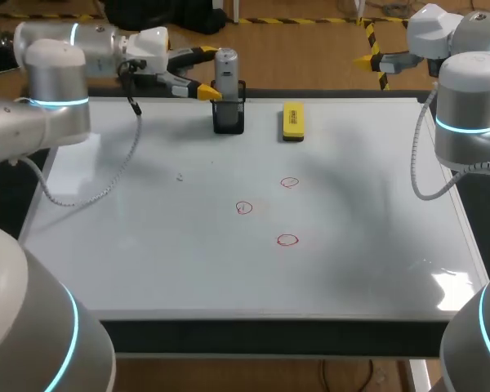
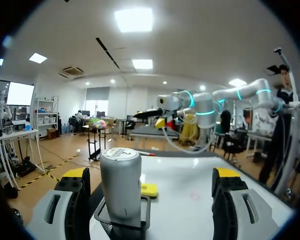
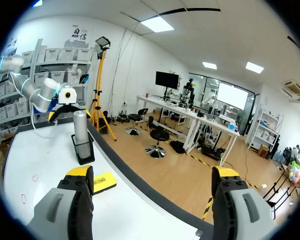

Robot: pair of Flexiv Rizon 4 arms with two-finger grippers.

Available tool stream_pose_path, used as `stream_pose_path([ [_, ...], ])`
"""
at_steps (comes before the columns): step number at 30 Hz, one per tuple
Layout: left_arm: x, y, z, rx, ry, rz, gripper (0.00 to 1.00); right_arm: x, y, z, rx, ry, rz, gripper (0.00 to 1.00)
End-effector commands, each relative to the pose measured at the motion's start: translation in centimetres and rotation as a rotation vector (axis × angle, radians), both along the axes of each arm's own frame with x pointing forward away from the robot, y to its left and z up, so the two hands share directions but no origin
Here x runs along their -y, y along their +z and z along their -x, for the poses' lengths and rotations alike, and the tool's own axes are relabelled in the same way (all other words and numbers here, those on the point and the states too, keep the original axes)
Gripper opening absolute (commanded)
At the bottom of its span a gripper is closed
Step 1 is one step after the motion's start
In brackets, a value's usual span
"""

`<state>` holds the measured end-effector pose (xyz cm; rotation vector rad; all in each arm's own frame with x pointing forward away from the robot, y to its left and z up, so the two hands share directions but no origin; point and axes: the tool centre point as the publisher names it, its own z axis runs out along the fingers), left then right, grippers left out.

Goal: Pick up the inspection probe, press it on each red-marked spot on the whiteboard one by one, put down the probe, pick up the eraser, and wipe off all the red marks.

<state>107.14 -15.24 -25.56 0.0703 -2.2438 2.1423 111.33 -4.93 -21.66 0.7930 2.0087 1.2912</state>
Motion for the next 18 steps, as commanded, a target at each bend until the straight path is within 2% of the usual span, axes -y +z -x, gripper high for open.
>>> stream_pose_path([
  [1, 0.5, -0.9, -0.5, 0.0, -0.002, 0.026, 1.0, 0.0, 0.0, 0.0, -0.001, 0.001, 0.001, 1.0],
  [9, 1.5, -2.0, -1.2, -0.007, 0.011, 0.056, 1.0, 0.0, 0.0, 0.0, -0.001, 0.001, 0.001, 1.0],
  [18, 2.5, -2.6, -1.3, -0.018, 0.027, 0.054, 1.0, 0.0, 0.0, 0.0, -0.001, 0.001, 0.001, 1.0],
])
